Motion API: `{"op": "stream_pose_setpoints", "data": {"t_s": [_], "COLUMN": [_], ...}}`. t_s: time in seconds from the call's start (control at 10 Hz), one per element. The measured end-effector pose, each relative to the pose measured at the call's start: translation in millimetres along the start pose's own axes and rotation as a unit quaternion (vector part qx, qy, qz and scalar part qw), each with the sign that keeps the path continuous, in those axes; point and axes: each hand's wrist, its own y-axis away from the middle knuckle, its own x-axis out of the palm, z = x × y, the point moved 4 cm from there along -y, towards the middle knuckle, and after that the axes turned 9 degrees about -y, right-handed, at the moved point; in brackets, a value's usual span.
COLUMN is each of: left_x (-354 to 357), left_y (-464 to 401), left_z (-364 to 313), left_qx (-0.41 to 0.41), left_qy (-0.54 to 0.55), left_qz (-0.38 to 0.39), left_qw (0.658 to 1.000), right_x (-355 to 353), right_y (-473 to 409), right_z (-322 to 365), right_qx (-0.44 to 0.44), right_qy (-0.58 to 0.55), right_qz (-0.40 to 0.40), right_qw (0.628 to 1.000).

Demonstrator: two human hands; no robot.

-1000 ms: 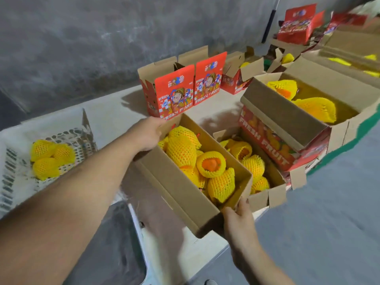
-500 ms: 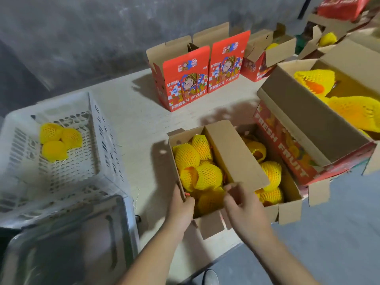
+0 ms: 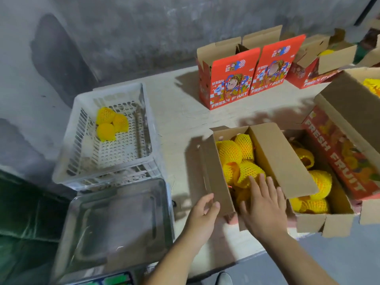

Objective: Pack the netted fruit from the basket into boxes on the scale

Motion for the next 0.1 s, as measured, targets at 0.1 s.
{"op": "stream_pose_setpoints", "data": {"t_s": [0.1], "left_x": [-36.1], "left_y": [17.6], "left_z": [16.8], "left_qx": [0.039], "left_qy": [0.029], "left_qz": [-0.042], "left_qw": [0.998], "right_x": [18.8], "right_y": [28.2], "right_z": [57.5], "right_qx": [-0.093], "right_qy": [-0.070], "right_qz": [-0.015], "right_qw": [0.993]}}
